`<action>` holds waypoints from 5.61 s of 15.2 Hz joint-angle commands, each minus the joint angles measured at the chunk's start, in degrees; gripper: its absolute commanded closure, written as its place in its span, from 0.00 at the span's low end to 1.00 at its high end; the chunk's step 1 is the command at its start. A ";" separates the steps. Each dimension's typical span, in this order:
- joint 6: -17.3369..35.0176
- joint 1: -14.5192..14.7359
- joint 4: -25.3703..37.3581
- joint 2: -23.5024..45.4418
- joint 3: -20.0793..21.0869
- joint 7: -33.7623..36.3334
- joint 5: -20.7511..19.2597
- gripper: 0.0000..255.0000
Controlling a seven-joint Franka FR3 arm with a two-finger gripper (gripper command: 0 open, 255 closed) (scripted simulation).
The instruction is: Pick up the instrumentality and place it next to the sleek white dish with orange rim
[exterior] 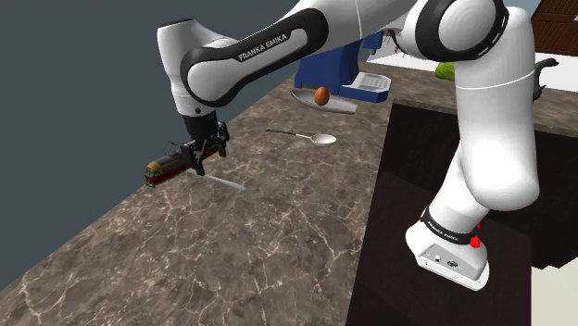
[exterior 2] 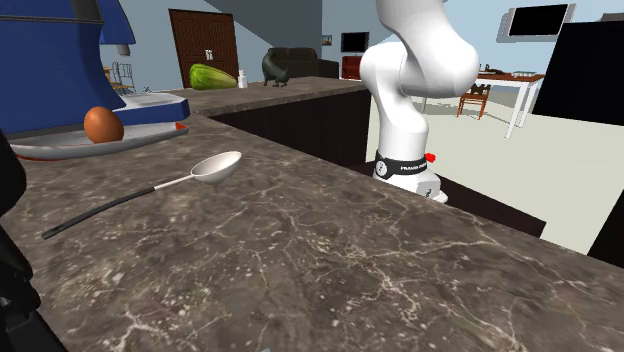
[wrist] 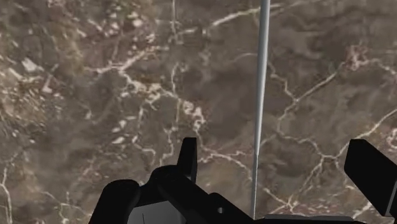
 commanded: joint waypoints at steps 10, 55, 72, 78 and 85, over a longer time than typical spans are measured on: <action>4.09 0.32 -2.22 1.93 -0.31 0.49 -0.71 0.00; -10.53 -4.91 0.79 -10.18 -0.46 -6.20 3.45 1.00; -6.33 -18.53 -18.75 -25.70 -9.40 -29.15 7.46 1.00; -6.13 -22.62 -20.68 -27.33 -13.46 -37.24 7.22 1.00; -3.17 -24.79 -23.14 -26.79 -15.69 -41.56 6.90 1.00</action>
